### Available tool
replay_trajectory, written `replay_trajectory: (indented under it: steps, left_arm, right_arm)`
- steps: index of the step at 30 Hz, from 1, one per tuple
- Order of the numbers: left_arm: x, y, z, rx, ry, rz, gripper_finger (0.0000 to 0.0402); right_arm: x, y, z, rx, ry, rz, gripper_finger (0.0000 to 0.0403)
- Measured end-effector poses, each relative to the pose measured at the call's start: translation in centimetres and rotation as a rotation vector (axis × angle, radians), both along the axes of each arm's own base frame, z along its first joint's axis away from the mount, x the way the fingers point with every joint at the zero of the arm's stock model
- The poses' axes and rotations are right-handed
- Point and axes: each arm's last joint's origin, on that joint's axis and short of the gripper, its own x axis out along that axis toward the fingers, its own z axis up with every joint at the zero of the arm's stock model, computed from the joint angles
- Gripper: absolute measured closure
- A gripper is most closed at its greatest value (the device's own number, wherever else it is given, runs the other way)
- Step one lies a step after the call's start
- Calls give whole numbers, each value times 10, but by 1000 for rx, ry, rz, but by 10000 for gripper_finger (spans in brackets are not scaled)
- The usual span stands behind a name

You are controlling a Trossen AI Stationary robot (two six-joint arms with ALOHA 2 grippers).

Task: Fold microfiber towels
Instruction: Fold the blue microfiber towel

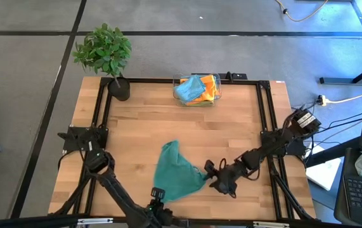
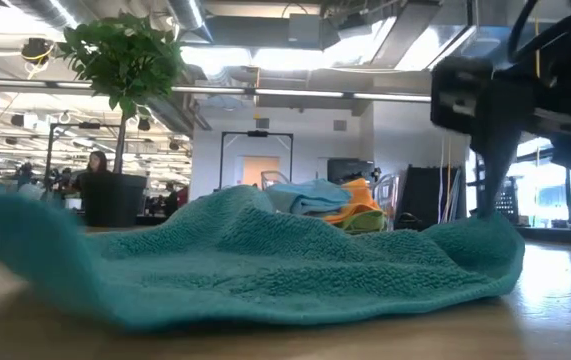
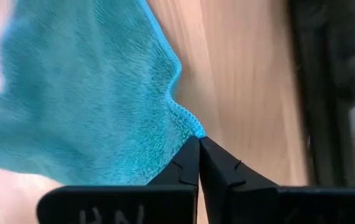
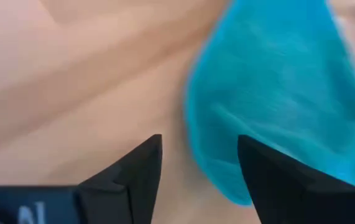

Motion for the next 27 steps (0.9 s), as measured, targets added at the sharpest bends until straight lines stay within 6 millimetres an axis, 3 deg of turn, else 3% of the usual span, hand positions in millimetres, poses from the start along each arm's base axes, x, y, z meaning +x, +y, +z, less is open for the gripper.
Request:
replay_trajectory:
  steps: [5, 10, 27]
  left_arm:
    - [1, -2, 17, -11, -23, -1, 402]
    - [1, 0, 21, -3, -14, 4, 401]
    - [-1, 2, 22, 18, -8, 8, 401]
  right_arm:
    - [-4, 4, 2, -178, -104, -53, 193]
    - [-9, 2, -3, -243, -53, -30, 215]
    - [-10, 3, -4, -216, -25, 13, 357]
